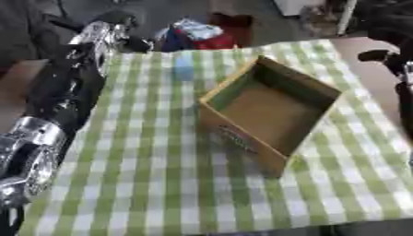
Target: Pick up objects on the table and place them in the box.
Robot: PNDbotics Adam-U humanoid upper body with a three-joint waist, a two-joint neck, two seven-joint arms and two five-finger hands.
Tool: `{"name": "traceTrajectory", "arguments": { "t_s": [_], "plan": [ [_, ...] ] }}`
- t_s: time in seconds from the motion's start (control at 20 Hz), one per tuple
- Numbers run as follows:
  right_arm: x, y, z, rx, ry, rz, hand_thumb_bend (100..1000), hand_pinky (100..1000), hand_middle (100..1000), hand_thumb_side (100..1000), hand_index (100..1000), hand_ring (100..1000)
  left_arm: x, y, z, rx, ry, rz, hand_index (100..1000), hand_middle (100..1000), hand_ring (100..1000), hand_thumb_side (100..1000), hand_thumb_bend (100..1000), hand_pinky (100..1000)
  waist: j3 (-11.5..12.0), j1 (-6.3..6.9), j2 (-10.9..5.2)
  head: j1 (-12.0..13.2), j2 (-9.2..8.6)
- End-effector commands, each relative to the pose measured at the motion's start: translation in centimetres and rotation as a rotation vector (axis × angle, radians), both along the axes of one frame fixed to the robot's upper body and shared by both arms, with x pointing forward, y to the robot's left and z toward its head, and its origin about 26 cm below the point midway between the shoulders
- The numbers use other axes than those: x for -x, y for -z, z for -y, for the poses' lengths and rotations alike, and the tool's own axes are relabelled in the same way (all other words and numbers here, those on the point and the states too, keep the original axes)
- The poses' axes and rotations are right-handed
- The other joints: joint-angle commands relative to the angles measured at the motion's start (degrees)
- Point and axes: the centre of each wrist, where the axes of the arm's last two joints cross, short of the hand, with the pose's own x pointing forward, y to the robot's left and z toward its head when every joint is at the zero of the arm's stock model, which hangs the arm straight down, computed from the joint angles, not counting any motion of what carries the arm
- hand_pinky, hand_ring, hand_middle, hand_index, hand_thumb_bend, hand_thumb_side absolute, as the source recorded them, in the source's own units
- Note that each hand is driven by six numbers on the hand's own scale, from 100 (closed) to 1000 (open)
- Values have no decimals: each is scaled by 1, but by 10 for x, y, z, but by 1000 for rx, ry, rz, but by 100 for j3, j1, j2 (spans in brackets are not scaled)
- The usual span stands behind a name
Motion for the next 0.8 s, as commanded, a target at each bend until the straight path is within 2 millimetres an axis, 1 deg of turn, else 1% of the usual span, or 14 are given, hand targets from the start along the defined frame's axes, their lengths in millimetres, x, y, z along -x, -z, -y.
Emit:
{"name": "traceTrajectory", "arguments": {
  "t_s": [0.05,0.3,0.4,0.45,0.6,0.65,0.8],
  "plan": [
    [1,-9,-1,3,-11,31,100,635,741,421,742,772,-1,-19,-1,-27,19,49,884,814,830,501,266,801,-10,-11,-86,7,28],
    [0,-9,-1,3,-13,32,100,635,740,422,742,772,0,-20,7,-90,87,45,900,833,853,473,520,817,-23,-3,-84,-7,28],
    [0,-9,-2,2,-16,32,100,635,740,422,742,772,0,-20,9,-102,110,37,903,835,854,467,556,816,-32,-1,-81,-8,28],
    [0,-9,-2,2,-17,33,100,635,740,422,742,772,1,-21,11,-107,119,34,903,836,852,456,590,814,-40,0,-78,-3,28],
    [0,-10,-3,1,-20,34,100,635,740,422,742,772,1,-23,14,-111,136,35,904,835,844,451,592,807,-59,8,-58,8,28],
    [0,-10,-3,1,-21,36,100,635,740,423,742,772,1,-23,14,-107,139,37,905,833,840,453,567,805,-67,14,-44,17,28],
    [1,-11,-4,3,-26,42,100,635,740,423,741,772,2,-23,14,-97,135,46,906,832,839,457,547,804,-99,30,6,41,28]
  ]
}}
